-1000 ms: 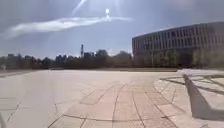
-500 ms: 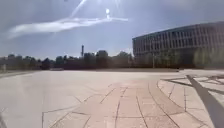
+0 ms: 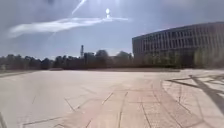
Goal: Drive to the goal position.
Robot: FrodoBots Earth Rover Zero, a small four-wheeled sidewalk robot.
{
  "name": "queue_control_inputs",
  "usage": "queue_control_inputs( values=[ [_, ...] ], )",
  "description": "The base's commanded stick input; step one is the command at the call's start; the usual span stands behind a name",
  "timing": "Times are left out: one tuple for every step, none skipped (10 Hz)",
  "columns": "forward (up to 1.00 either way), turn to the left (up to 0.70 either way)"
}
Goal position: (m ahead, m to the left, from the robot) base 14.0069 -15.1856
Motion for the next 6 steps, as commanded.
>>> queue_control_inputs(
  values=[
    [0.7,0.01],
    [0.7,0.01],
    [0.7,0.01],
    [0.7,0.01],
    [0.7,0.01],
    [0.7,0.01]
  ],
)
